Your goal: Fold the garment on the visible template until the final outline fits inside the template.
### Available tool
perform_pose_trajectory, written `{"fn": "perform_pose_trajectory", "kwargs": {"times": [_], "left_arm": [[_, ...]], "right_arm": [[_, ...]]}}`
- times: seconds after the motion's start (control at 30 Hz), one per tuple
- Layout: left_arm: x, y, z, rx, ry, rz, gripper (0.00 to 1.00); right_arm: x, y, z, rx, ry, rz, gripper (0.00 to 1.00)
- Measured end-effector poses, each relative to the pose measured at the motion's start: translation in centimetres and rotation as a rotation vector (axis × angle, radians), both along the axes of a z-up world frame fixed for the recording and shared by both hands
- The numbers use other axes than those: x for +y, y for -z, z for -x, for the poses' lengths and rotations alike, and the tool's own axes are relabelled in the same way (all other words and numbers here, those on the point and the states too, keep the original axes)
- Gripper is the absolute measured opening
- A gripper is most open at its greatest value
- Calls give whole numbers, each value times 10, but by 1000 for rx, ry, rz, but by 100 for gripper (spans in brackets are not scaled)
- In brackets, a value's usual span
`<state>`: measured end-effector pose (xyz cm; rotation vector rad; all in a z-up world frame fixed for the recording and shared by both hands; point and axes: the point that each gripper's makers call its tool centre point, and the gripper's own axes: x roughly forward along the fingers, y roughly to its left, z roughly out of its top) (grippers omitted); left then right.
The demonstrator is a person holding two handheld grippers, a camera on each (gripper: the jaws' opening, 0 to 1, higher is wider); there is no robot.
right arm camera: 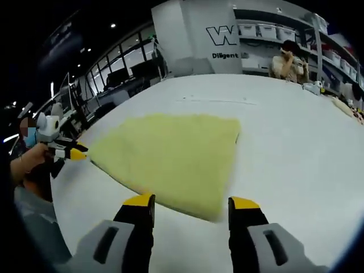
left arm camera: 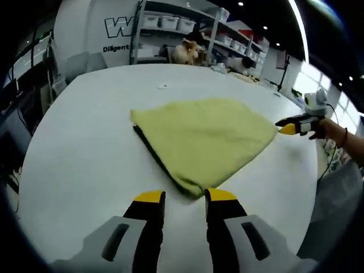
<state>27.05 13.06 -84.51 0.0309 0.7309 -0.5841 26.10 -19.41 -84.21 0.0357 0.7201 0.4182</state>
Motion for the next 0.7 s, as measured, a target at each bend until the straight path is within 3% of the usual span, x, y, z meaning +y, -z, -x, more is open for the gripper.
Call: {"fn": "perform_pose_trajectory", "kwargs": {"times": [0.17, 0.7], "left_arm": [[-5, -1, 1, 7, -10, 49, 18], [-16, 7, 1, 16, 21, 62, 1]], "right_arm": [[-5, 6, 3, 7, 6, 16, 41], [-9, 9, -1, -16, -2, 49, 23]]}}
